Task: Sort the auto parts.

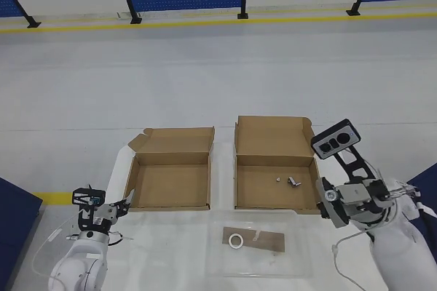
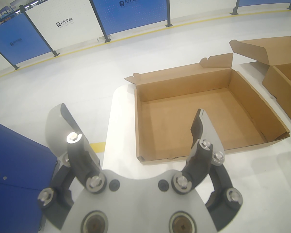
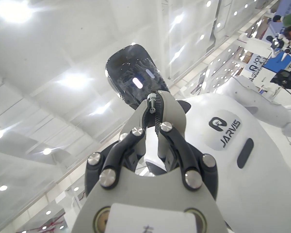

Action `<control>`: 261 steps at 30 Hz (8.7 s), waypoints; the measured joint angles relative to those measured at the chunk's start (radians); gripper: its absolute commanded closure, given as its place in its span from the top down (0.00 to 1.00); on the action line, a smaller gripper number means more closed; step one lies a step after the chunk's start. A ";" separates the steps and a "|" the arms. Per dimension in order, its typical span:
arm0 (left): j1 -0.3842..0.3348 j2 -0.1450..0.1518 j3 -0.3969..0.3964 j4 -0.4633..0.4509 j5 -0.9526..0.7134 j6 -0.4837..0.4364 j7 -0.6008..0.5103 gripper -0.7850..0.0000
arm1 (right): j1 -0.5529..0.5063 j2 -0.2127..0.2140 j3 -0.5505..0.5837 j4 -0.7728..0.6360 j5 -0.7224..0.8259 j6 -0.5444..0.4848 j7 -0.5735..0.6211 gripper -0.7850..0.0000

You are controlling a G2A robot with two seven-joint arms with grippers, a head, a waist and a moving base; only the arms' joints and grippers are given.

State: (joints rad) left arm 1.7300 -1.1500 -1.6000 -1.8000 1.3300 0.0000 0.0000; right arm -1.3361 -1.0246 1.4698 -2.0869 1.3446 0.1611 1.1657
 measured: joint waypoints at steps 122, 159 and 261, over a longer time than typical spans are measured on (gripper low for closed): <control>0.000 0.000 0.000 0.000 0.000 0.000 0.000 1.00 | 0.764 -0.220 -0.940 1.158 -1.672 0.661 -0.304 0.00; 0.000 0.000 0.000 0.000 0.000 0.000 0.000 1.00 | 0.799 -0.304 -0.879 1.295 -1.643 0.561 -0.346 0.94; -0.192 0.016 0.369 -0.515 0.132 -0.638 -1.043 1.00 | -0.128 0.034 0.272 0.431 -0.960 -0.302 0.322 1.00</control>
State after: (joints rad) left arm 1.5383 -1.1336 -1.2311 -2.3150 1.4621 -0.6376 -1.0432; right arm -1.4642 -0.9910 1.7414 -1.6557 0.3842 -0.1413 1.4881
